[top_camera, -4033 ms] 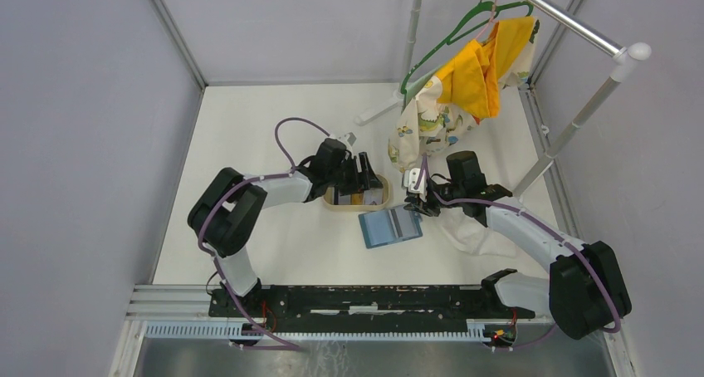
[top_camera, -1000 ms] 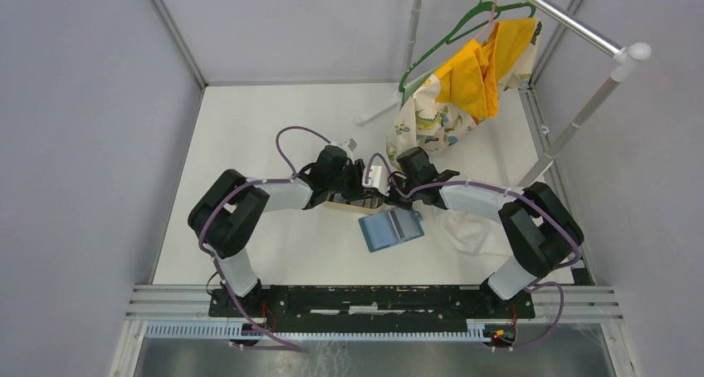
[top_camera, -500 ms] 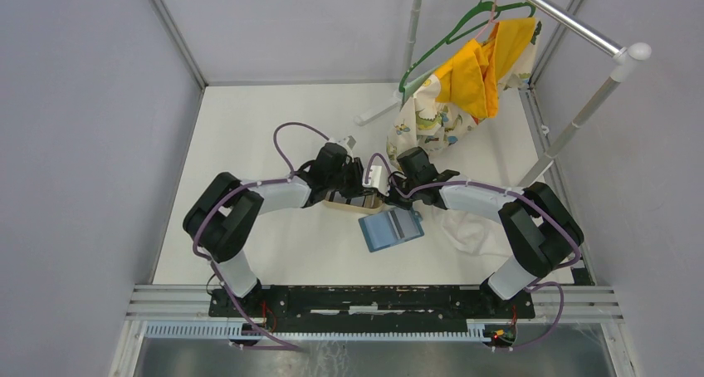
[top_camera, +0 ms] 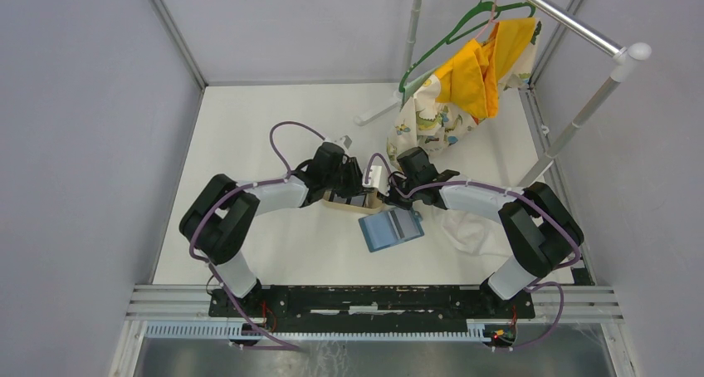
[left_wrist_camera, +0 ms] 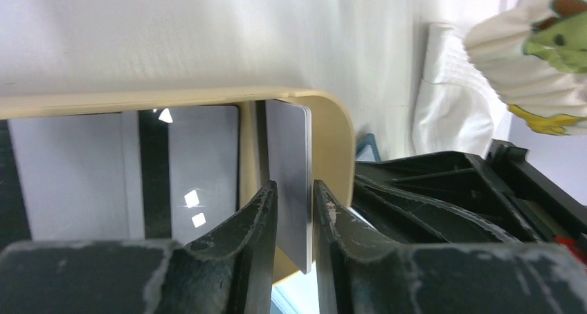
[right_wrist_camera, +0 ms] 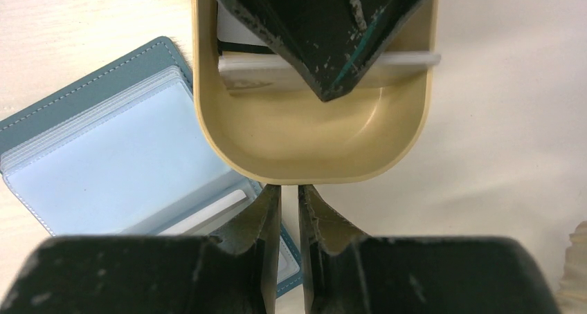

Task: Put the credit cards into the card holder
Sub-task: Pick up the credit card from the storage box.

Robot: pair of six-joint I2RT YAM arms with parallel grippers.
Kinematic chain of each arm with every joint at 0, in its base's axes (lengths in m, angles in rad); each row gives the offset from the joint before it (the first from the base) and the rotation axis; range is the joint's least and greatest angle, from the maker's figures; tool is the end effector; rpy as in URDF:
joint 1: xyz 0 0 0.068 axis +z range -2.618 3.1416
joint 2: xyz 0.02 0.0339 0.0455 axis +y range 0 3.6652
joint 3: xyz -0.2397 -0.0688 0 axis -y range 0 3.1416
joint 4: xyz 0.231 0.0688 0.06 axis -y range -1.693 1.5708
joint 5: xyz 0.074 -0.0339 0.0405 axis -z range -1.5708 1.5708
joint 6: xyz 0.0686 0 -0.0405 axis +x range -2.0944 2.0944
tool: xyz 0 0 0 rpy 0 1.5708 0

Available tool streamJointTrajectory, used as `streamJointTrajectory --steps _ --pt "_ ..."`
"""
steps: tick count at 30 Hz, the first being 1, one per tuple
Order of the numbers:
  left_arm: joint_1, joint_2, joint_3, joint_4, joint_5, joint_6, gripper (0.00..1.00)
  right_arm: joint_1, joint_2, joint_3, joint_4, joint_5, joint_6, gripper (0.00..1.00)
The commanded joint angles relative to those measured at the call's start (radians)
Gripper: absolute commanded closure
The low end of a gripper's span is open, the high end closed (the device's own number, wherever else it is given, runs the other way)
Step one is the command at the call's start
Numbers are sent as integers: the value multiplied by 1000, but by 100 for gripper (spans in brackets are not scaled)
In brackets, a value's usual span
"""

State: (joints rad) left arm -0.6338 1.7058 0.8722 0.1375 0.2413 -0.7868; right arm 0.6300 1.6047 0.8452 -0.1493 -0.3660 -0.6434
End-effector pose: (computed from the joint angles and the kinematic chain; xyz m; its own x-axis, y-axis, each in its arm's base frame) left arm 0.2803 -0.2263 0.1302 -0.8767 -0.2090 -0.4333 0.1445 0.7447 -0.6516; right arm 0.2456 0.2094 0.1286 -0.0732 -0.7467 -0.6611 -0.9647 0.2212 -0.1429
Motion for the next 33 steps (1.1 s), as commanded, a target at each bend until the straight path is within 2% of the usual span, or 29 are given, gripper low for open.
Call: streamJointTrajectory --steps 1,8,12,20,30,33 --pt "10 -22 -16 -26 -10 61 67 6 -6 28 34 -33 8 80" --pt "13 -17 -15 -22 -2 63 62 6 -5 28 35 -35 7 80" --pt "18 1 -17 21 48 49 61 6 -4 28 33 -35 6 80" --pt "28 88 -28 176 158 -31 61 6 -8 25 33 -37 4 80" --pt "29 133 -16 195 163 -39 60 5 -7 25 33 -40 2 80" --pt "31 129 -16 197 171 -42 65 6 -8 25 30 -40 0 80"
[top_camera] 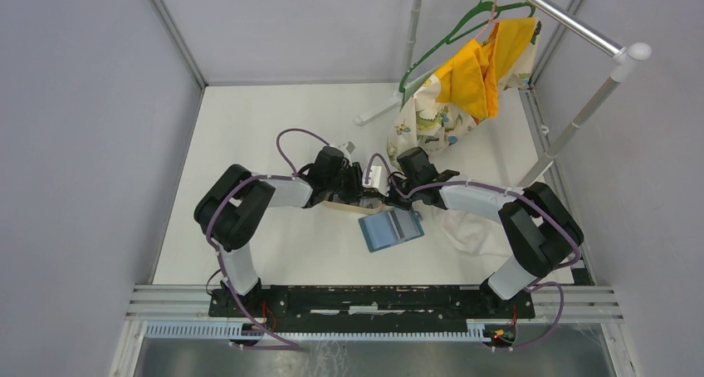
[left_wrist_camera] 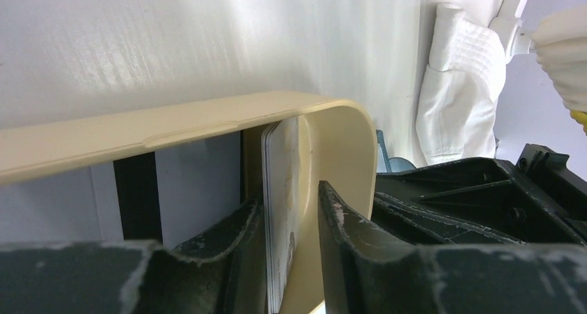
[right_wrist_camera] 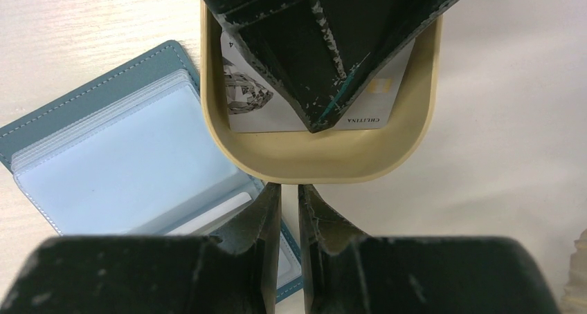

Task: Put the credit cards into the card holder
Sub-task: Pick up the credit card from the storage box.

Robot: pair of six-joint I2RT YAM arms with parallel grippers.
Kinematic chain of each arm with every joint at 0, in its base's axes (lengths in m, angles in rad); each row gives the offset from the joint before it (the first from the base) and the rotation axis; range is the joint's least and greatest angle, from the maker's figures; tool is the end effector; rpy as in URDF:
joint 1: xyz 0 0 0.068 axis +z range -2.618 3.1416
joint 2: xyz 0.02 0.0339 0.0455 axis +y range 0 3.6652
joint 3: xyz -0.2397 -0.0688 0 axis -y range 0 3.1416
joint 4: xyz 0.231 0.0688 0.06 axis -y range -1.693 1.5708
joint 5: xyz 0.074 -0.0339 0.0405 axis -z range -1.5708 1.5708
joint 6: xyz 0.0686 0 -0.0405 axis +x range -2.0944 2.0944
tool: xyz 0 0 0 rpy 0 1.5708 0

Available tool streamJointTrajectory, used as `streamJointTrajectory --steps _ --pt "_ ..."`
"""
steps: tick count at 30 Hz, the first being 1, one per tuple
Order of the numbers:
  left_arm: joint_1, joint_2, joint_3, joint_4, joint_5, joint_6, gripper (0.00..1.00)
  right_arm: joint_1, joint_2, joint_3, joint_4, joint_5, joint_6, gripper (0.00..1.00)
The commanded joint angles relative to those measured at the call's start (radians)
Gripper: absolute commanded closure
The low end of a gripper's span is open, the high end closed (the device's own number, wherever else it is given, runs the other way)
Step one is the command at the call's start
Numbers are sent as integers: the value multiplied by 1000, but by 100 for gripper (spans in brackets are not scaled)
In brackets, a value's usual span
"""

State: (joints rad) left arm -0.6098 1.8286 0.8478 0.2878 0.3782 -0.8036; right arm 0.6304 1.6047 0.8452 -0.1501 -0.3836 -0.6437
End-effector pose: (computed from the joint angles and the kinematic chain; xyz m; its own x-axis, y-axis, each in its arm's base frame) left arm 0.2851 -0.2301 0.0987 -0.9143 -0.1773 -0.3642 0.1541 0.6793 -0.7176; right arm 0.2445 0.2102 0.1289 -0.0705 -0.7404 -0.6685 -0.9684 0.2116 -0.1323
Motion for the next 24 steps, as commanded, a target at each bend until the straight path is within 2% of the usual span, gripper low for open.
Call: streamJointTrajectory --steps 1,24 --pt "8 2 6 47 38 -25 65 5 -8 25 31 -23 1 80" --pt "110 -107 -88 67 129 -11 67 5 -4 23 29 -18 -2 80"
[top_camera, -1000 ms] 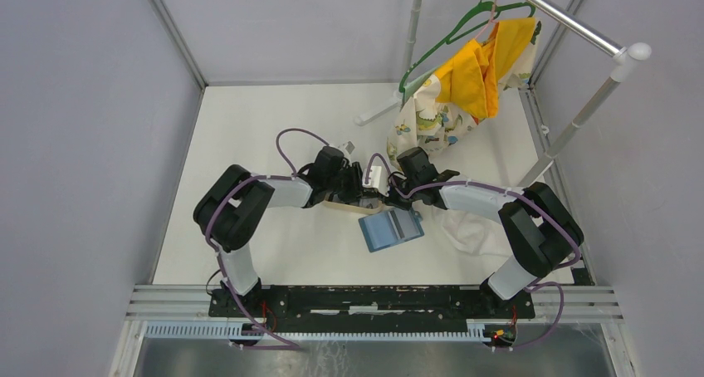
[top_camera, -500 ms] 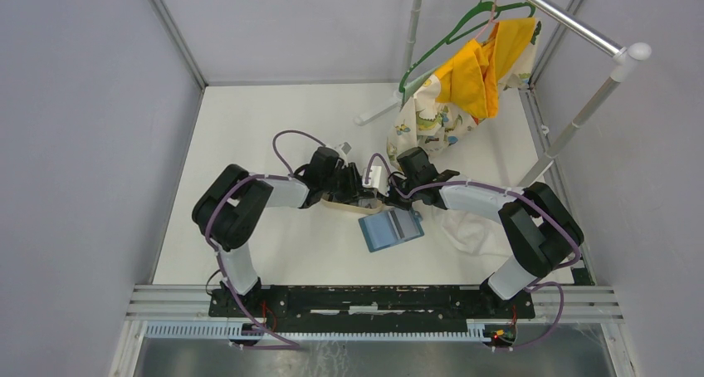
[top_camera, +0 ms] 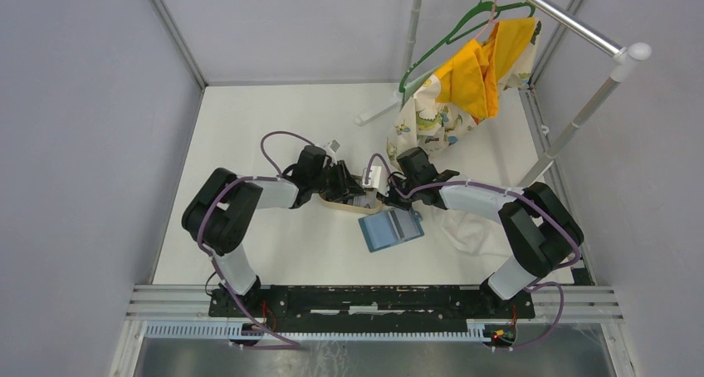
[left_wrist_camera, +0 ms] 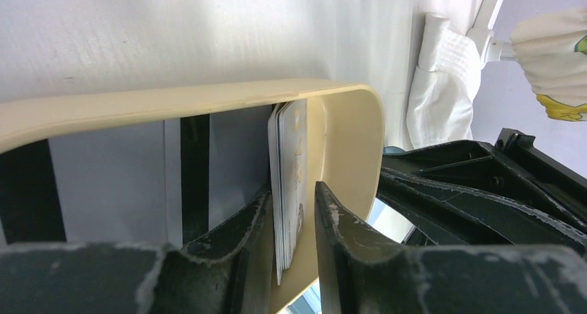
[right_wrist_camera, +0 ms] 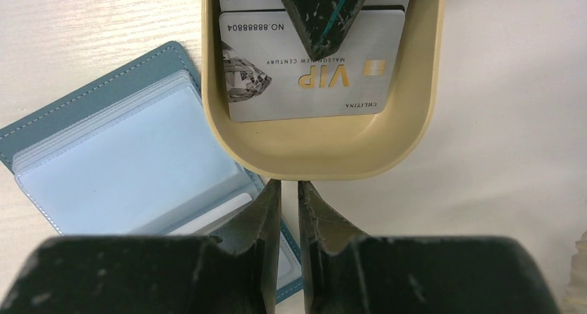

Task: Put the credit cards into the card holder
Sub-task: Pick up the credit card from the storage box.

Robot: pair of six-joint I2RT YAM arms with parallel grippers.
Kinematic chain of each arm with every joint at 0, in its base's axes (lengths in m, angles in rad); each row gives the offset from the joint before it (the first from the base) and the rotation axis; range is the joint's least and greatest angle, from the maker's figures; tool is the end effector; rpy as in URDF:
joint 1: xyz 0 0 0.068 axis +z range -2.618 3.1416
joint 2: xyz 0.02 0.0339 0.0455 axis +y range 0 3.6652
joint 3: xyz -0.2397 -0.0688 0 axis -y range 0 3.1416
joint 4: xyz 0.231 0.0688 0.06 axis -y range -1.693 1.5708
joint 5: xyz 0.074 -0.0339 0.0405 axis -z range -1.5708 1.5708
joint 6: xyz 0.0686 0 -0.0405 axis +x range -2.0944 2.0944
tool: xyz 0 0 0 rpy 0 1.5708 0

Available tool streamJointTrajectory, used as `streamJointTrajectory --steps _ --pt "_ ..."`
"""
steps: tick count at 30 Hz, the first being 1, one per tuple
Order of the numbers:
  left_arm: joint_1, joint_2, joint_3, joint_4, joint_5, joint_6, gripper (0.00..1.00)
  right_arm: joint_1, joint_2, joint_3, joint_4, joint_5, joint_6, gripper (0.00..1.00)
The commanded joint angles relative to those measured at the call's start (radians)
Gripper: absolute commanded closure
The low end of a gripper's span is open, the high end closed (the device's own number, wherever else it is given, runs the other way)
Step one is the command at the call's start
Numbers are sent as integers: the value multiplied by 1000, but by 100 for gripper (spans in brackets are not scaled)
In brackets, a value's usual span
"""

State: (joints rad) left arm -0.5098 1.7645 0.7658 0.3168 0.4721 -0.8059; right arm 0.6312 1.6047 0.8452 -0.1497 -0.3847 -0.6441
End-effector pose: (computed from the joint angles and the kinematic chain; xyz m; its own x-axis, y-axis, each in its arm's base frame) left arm 0.2872 -0.1963 0.1018 -0.9168 -0.2235 -0.3308 0.1175 0.6409 -0.7586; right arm 0.2443 0.2105 0.1290 -0.0691 -0.7400 -0.6691 -0.9687 0.2100 -0.1321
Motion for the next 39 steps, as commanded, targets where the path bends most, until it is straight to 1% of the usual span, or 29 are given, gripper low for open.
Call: streamJointTrajectory --steps 1,9,18,20,23,25,30,39 --pt "12 -43 -8 42 37 -11 68 4 -5 23 30 -17 -2 80" --pt "32 -56 -21 52 46 -15 72 3 -6 22 27 -16 -3 80" --pt "52 -90 -24 8 28 7 79 3 -8 24 26 -16 -4 80" --pt "53 -94 -20 -6 19 15 82 3 -8 23 26 -17 -4 80" --pt "56 -96 -14 -26 6 27 89 3 -5 23 25 -16 -4 80" --pt "58 -99 -11 -46 -6 34 93 3 -6 23 25 -17 -5 80" --pt "58 -144 -8 -110 -57 68 98 2 -8 25 24 -19 -4 80" --pt "59 -286 -5 -268 -177 123 98 3 -39 22 18 -17 -13 79"
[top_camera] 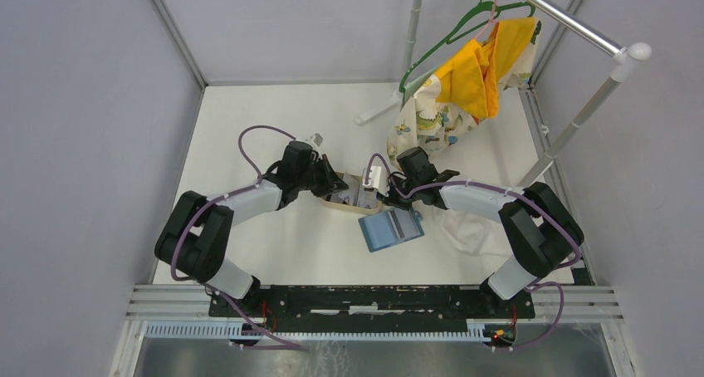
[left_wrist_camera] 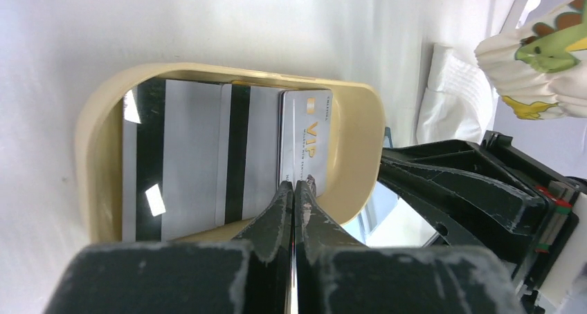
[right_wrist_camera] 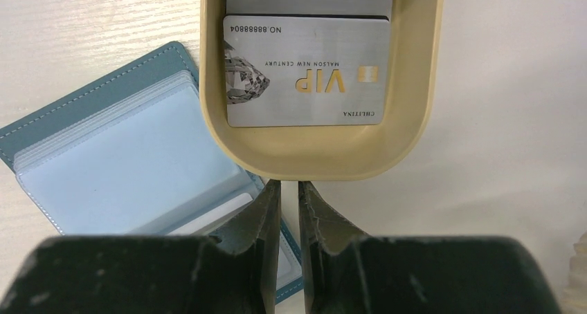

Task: Put the credit cards into the card holder
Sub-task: Pick up the credit card from the storage box.

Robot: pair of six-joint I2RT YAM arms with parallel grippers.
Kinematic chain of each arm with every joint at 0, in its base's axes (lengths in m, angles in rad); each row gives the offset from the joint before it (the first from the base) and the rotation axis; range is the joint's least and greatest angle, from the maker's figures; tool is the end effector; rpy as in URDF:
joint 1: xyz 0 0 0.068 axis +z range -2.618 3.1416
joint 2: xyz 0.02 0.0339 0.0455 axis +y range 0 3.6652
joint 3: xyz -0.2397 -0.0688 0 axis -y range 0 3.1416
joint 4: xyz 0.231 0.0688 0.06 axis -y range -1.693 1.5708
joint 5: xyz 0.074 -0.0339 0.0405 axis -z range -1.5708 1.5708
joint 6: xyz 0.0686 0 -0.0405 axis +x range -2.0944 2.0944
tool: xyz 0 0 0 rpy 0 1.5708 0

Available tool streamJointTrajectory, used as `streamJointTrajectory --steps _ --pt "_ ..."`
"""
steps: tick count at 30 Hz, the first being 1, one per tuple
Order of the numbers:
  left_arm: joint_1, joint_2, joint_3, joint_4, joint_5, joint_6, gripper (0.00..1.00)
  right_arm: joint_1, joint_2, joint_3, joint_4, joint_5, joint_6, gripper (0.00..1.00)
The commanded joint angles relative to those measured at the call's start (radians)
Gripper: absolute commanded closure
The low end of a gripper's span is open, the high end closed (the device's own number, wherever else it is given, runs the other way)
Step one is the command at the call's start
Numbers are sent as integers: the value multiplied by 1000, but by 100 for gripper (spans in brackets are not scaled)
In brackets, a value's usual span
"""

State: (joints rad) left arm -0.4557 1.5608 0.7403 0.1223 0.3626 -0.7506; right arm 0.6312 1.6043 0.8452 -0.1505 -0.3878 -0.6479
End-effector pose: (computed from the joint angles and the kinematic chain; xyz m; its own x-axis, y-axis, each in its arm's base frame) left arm 0.2810 -0.1648 0.1363 -0.8692 -0.2842 -0.4046 0.0856 0.7195 -0.6892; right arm 0.2441 0.2106 0.1291 -0.0652 -0.7397 -0.6697 -0.9696 0.2056 -0.1326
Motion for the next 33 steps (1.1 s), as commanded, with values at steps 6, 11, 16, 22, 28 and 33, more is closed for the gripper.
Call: streamJointTrajectory --steps 6,11,16,22,28,33 --pt "4 -173 18 -148 -118 90 98 4 -83 17 -1 -12 -32 79" --pt "4 -280 -24 -130 -97 108 98 3 -150 14 -63 -73 -96 77" --pt "3 -450 -170 77 21 81 98 -7 -259 -4 -124 -194 -167 67" --pt "-8 -712 -396 389 88 -16 98 -67 -345 -13 -146 -467 -156 57" --pt "-73 -928 -499 536 18 -39 98 -108 -384 -71 -56 -686 -64 50" --pt "-154 -955 -541 647 -49 -33 98 -109 -386 -148 184 -785 177 47"
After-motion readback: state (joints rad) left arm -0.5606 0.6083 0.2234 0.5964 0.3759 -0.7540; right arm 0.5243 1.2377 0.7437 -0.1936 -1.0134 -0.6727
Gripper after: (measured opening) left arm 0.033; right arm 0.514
